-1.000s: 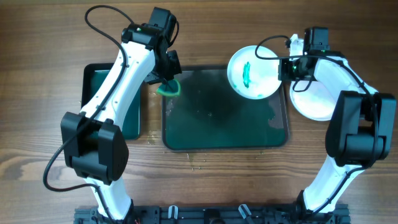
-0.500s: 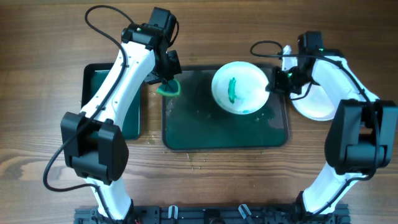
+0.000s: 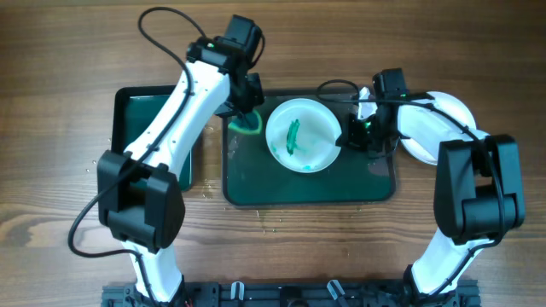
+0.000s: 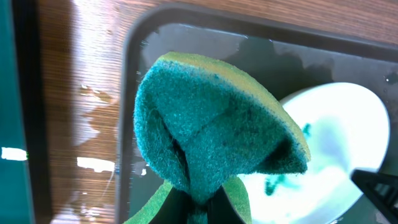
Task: Clean dirty plates on tray and stack at the side
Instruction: 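Slide the dirty plate down onto the tray center with the right gripper, then scrub the plate with the sponge in the left gripper, right holding rim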
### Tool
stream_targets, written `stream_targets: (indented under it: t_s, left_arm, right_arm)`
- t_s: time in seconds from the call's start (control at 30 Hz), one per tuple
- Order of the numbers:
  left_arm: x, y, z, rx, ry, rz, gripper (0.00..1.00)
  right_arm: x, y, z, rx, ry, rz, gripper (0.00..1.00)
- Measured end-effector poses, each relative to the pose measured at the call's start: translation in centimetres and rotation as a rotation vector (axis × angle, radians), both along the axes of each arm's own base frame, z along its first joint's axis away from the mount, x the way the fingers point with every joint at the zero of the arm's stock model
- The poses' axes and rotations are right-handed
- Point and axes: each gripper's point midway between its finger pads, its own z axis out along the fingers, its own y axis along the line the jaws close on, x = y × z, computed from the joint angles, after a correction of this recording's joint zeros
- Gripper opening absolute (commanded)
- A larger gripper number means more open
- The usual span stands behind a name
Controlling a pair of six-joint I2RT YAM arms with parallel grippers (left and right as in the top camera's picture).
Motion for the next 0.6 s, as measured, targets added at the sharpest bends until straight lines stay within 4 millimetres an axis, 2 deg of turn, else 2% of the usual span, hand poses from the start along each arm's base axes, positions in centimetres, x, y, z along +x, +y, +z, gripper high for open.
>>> stream_targets:
  t_s: [0.2, 0.33, 0.47, 0.6]
  left_arm:
    - [0.0, -3.1, -1.2, -0.036, -0.004, -0.049, 0.04]
    - [-0.8, -4.8, -3.3, -0.027, 0.042, -0.09, 0.04]
    - [-1.5, -5.6, -5.9, -0.007, 0.1, -0.12, 0.04]
    - [-2.0, -5.3, -8.3, 0.02, 0.156, -0.122, 0.04]
  right_arm:
    - [-0.8, 1.8, -0.2, 0.027, 0.009, 0.012, 0.04]
    - [-0.9, 2.0, -0.2, 0.032, 0.013, 0.01, 0.04]
    - [-0.9, 2.0, -0.2, 0.034, 0.014, 0.008, 0.04]
    - [-0.9, 2.1, -0.1, 0.038, 0.013, 0.009, 0.04]
